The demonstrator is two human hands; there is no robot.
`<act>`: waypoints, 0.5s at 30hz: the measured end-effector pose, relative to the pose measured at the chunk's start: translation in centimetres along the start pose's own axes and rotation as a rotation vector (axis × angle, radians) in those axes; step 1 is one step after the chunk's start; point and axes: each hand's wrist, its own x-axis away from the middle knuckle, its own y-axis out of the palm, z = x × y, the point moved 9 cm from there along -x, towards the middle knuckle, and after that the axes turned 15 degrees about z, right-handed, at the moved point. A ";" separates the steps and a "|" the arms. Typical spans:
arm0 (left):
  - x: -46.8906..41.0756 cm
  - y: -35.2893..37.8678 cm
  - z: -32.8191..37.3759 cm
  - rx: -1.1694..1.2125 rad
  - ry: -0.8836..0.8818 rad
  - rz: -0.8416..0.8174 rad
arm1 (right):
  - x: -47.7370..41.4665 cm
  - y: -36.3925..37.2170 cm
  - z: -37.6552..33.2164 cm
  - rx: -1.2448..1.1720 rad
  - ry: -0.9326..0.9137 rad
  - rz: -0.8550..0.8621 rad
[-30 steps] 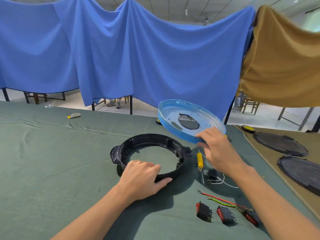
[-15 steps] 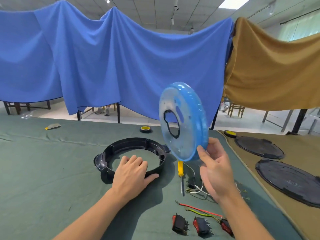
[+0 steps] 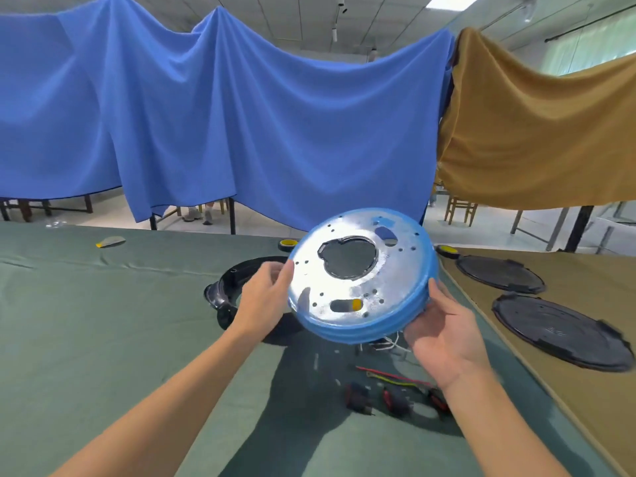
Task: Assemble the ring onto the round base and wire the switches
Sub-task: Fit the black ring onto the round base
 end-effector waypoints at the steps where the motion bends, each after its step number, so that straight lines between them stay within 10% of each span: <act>1: -0.2 -0.3 -0.5 0.037 -0.111 0.002 | 0.5 0.0 0.4 0.001 0.019 -0.006; 5: 0.3 -3.1 -2.3 0.140 -0.393 0.059 | 2.6 0.0 1.9 0.002 0.079 -0.017; 15: 3.9 -11.0 -2.8 0.054 -0.365 0.075 | 9.0 1.7 4.2 0.549 0.053 -0.138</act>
